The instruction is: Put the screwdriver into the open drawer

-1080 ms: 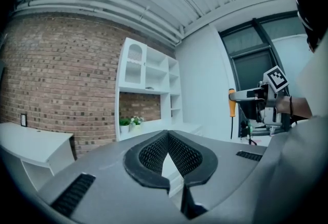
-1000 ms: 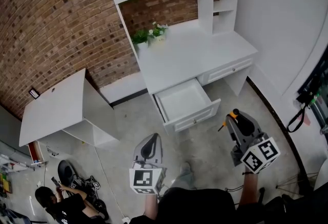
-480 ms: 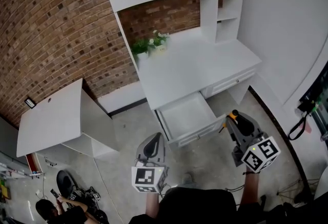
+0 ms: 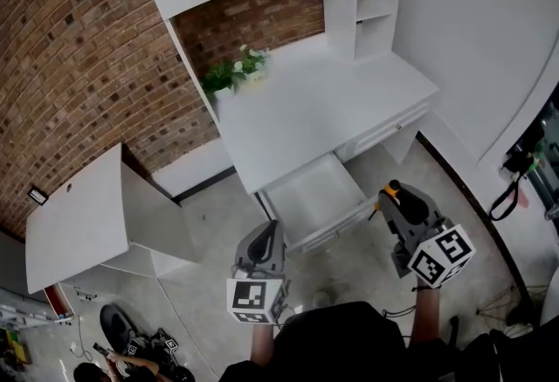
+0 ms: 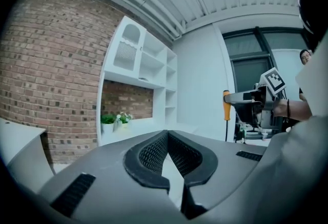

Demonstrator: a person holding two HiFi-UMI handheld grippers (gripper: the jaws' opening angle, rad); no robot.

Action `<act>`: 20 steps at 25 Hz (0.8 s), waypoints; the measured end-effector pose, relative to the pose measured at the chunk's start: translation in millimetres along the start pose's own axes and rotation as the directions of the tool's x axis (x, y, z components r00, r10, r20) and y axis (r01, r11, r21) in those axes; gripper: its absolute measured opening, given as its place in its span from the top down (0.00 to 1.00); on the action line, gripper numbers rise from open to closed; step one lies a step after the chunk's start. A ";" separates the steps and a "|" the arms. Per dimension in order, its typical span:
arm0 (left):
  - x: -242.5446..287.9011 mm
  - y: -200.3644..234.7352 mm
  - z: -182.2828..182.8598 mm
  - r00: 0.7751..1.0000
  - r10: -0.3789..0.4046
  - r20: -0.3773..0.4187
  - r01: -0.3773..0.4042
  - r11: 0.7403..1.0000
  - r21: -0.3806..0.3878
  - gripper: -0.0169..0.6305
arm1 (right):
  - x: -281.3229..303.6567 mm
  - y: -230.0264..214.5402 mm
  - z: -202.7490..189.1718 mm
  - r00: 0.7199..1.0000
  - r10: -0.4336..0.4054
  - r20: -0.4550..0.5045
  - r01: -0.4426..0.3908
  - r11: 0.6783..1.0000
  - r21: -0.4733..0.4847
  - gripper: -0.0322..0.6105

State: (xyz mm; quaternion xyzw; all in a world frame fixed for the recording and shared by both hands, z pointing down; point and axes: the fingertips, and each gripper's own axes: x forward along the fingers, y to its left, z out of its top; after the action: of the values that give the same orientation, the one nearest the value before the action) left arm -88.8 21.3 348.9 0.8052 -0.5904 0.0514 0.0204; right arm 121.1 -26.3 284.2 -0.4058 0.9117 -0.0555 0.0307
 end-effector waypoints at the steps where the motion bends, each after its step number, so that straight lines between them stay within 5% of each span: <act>1: 2.5 0.9 -4.0 1.000 -0.004 -0.009 0.004 1.000 -0.004 0.96 | 2.9 -1.8 -3.3 1.000 -0.003 -0.007 0.003 1.000 0.004 0.77; 11: 20.6 16.6 -31.6 0.994 0.017 -0.105 -0.025 0.997 -0.076 0.96 | 36.9 -17.6 -24.4 0.996 -0.007 -0.086 0.012 0.999 0.053 0.77; 20: 52.7 42.0 -71.0 0.977 0.087 -0.195 -0.115 0.983 -0.140 0.96 | 107.2 -43.5 -67.7 0.981 0.073 -0.180 -0.058 0.994 0.088 0.77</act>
State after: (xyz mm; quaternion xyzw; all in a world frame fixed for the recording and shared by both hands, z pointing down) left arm -117.3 -34.8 423.9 0.7619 -0.6282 0.0834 0.1341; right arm 74.7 -129.8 355.7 -0.3671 0.9205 -0.1290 -0.0346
